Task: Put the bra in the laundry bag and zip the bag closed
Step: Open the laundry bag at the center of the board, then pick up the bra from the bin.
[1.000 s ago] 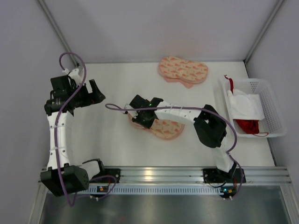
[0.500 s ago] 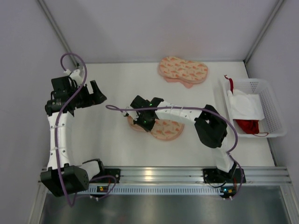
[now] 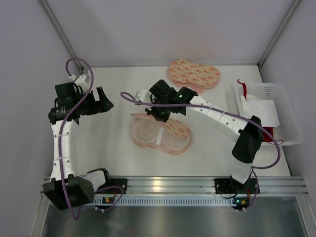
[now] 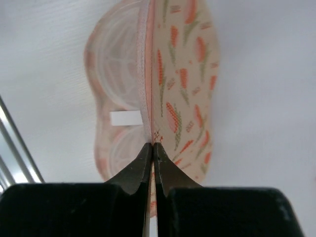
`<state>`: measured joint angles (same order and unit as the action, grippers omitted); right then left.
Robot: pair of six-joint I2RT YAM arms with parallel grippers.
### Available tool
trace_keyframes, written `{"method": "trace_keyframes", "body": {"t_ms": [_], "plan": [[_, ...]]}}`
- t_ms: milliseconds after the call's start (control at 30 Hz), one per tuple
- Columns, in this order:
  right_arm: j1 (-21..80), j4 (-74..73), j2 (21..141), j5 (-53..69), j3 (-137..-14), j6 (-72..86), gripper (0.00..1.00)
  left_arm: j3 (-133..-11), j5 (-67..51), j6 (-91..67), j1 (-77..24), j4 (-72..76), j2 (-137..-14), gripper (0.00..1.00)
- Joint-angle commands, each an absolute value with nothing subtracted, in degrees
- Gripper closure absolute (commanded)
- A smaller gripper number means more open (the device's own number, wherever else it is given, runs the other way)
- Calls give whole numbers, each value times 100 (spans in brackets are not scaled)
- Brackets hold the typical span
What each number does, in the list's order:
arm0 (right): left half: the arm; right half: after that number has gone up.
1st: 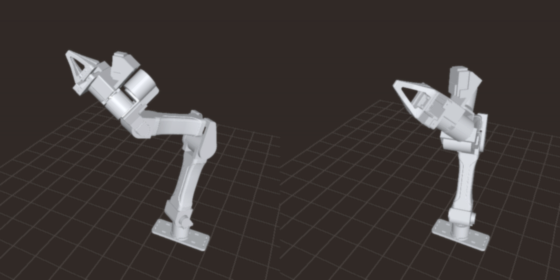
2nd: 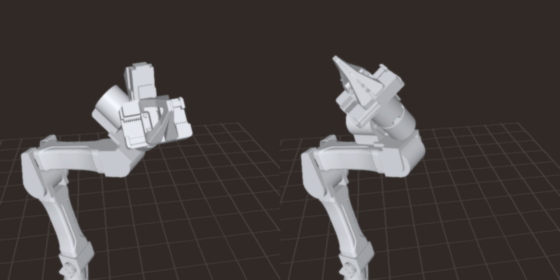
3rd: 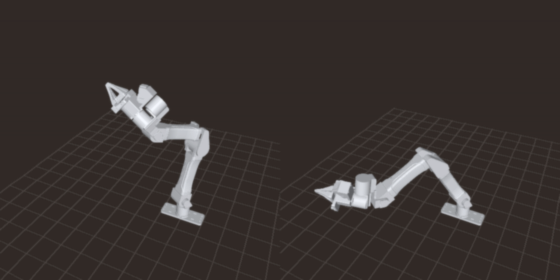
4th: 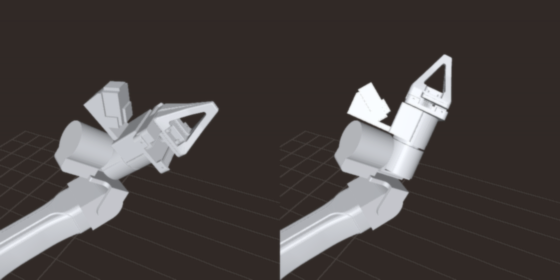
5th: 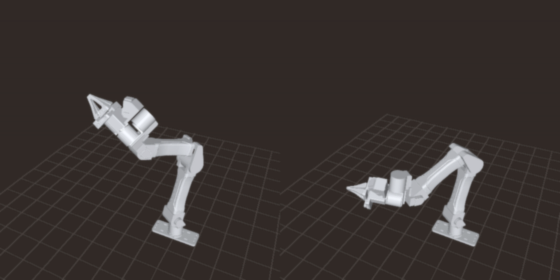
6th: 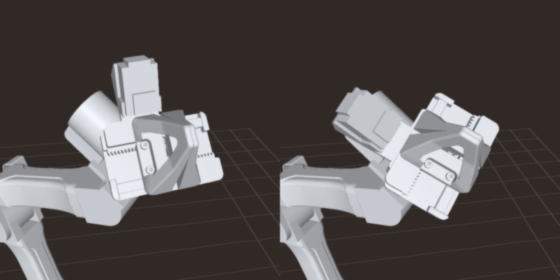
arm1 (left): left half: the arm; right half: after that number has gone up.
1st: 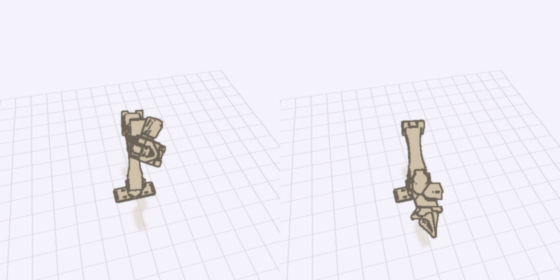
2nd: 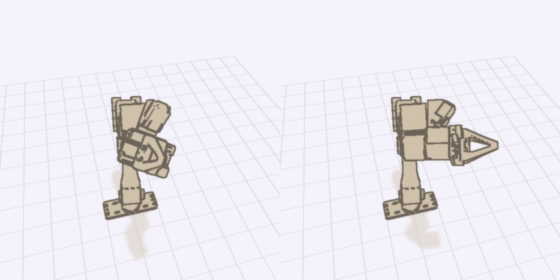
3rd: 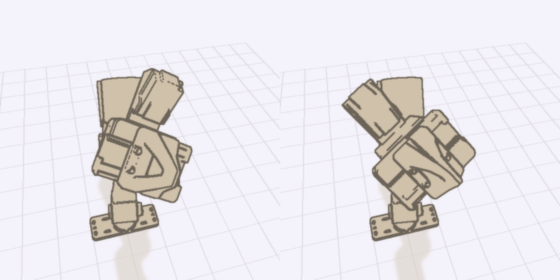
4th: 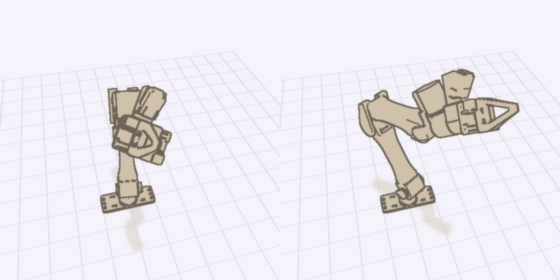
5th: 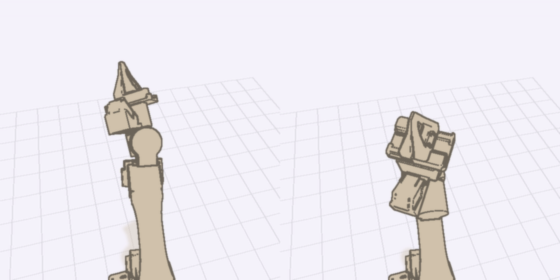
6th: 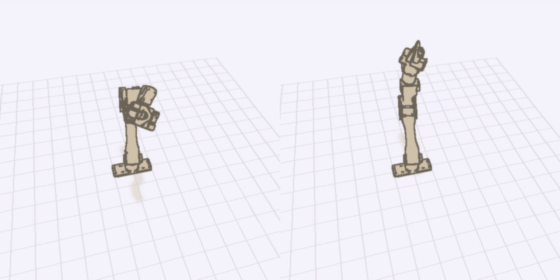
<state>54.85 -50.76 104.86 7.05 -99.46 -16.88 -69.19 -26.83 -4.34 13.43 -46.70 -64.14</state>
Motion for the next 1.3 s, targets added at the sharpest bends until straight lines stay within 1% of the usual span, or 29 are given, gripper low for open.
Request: {"method": "trace_keyframes", "body": {"t_ms": [0,167,300,333,400,433,467,500,600,633,667,767,833,867,1000,1067,1100,1133,1200,1233,1267], "plan": [[5064,-5124,10300,317,-10204,-2572,100,-6759,-3014,-264,1371,-4333,-6337,1],[4318,-4493,10862,-193,-10397,-3523,100,-6557,-3295,-53,1362,-4210,-6398,3],[3903,-3432,11223,-447,-10564,-4042,99,-6355,-3331,368,1362,-4201,-6328,5],[3868,-3245,11354,-570,-10599,-4069,88,-6250,-3357,447,1362,-4201,-6302,5],[3841,-3007,11460,-842,-10887,-4043,74,-6153,-3410,650,1362,-4201,-6241,5],[3858,-3041,11583,-879,-11090,-3956,55,-6083,-3410,720,1362,-4201,-6223,5],[3850,-3102,11627,-905,-11301,-3729,47,-6030,-3428,825,1362,-4201,-6214,5],[3850,-3224,11645,-905,-11677,-3631,36,-6003,-3436,870,1362,-4201,-6179,4],[3850,-3234,11453,-914,-11778,-3437,23,-5924,-3445,1054,1362,-4201,-6109,4],[3841,-3295,11235,-923,-11725,-3323,17,-5915,-3471,1159,1362,-4201,-6091,4],[3841,-3392,11119,-914,-11585,-3270,14,-5915,-3472,1221,1354,-4201,-6056,4],[3815,-3760,10505,-870,-11234,-2885,10,-5915,-3367,1475,1336,-4254,-5898,4],[3771,-3980,9953,-765,-10768,-2629,4,-6038,-3183,1669,1213,-4507,-5836,2],[3692,-4216,9767,-695,-10619,-2384,3,-6116,-3069,1861,1143,-4631,-5853,2],[3376,-4744,8652,-168,-9600,-1811,1,-6381,-2515,2162,477,-5141,-6029,4],[3200,-4877,8299,-97,-8995,-1592,1,-6363,-2348,2276,178,-5177,-6082,4],[3112,-4895,7931,-36,-8791,-1495,1,-6372,-2277,2337,97,-5168,-6143,4],[2842,-4922,7736,174,-8589,-1416,1,-6372,-2215,2442,36,-5168,-6231,4],[2489,-4974,7333,395,-8105,-1432,1,-6381,-2031,2522,-297,-5168,-6599,8],[2096,-5088,7243,474,-7990,-1554,1,-6372,-2004,2592,-368,-5168,-6748,9],[1866,-5150,7190,770,-7841,-1651,1,-6381,-1995,2636,-421,-5151,-6907,13]]}}
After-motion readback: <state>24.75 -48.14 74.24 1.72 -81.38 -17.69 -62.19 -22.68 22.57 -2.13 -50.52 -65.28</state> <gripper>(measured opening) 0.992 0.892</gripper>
